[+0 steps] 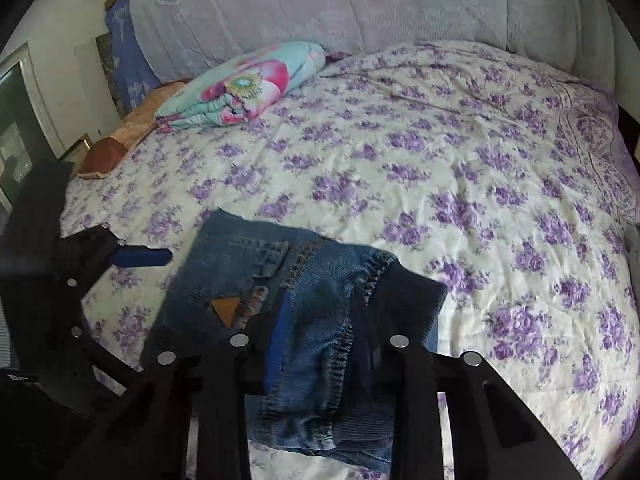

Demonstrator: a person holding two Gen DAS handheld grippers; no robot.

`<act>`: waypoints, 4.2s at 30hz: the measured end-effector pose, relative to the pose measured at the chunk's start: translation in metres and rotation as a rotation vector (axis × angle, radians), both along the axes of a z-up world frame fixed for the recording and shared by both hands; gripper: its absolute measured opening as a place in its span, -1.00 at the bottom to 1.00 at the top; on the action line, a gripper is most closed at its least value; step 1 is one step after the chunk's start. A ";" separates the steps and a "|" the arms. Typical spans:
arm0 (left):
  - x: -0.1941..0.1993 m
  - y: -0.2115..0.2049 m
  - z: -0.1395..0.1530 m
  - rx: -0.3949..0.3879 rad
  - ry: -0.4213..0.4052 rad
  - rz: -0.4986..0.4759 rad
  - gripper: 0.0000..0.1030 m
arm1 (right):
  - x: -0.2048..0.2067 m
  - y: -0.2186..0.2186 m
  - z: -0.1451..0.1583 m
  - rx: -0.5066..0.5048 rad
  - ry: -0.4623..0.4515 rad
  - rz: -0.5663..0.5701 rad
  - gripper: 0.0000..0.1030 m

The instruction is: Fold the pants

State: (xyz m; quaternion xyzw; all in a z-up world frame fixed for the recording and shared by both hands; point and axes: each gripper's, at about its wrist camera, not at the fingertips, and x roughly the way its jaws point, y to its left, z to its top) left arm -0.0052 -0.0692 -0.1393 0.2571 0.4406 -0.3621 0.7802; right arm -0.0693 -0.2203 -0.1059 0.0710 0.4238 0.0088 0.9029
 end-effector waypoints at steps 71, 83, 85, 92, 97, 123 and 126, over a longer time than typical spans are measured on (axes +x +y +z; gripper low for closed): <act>0.023 -0.025 0.053 -0.040 -0.021 0.400 0.91 | -0.001 -0.118 -0.029 0.482 0.083 0.022 0.78; 0.042 0.016 0.026 -0.043 0.117 0.452 0.91 | 0.009 -0.104 -0.047 0.524 0.145 0.010 0.78; 0.042 0.016 0.025 -0.040 0.116 0.444 0.91 | 0.010 -0.101 -0.048 0.514 0.156 0.010 0.78; 0.043 0.015 0.015 -0.052 0.167 0.426 0.91 | 0.016 -0.092 -0.051 0.494 0.183 0.022 0.78; 0.042 0.019 -0.003 -0.124 0.304 0.423 0.92 | 0.019 -0.086 -0.061 0.488 0.224 0.045 0.78; 0.041 0.064 -0.051 -0.483 0.524 0.569 0.92 | 0.040 -0.106 -0.088 0.683 0.223 0.107 0.82; 0.042 0.061 -0.051 -0.460 0.514 0.566 0.92 | 0.038 -0.108 -0.095 0.703 0.217 0.128 0.85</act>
